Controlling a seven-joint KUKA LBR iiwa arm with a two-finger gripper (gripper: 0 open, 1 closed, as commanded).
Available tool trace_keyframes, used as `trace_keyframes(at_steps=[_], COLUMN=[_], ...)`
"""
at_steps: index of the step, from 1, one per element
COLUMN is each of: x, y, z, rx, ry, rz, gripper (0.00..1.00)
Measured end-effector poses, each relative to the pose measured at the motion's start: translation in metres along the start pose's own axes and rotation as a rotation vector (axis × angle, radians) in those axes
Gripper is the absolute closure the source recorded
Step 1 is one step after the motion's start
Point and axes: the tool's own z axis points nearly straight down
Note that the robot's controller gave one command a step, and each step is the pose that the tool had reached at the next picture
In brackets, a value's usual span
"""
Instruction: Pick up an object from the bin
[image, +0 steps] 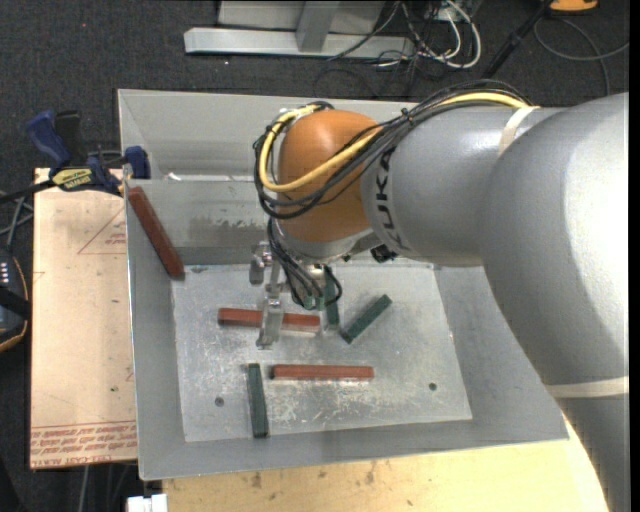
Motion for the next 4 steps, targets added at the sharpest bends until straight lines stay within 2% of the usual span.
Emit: trace_keyframes(at_steps=[1,2,3,4], x=[-0.003,-0.008,-0.014,-0.014], y=[-0.004,-0.01,-0.022,-0.022], z=[-0.021,0.048,0.056,0.056], rx=[-0.002,-0.002,-0.003,-0.003], ry=[-0.007,-0.009,-0.007,-0.007], rz=[0.012,0.032,0.042,0.043], gripper=[0.0,0.0,1.0,1.0])
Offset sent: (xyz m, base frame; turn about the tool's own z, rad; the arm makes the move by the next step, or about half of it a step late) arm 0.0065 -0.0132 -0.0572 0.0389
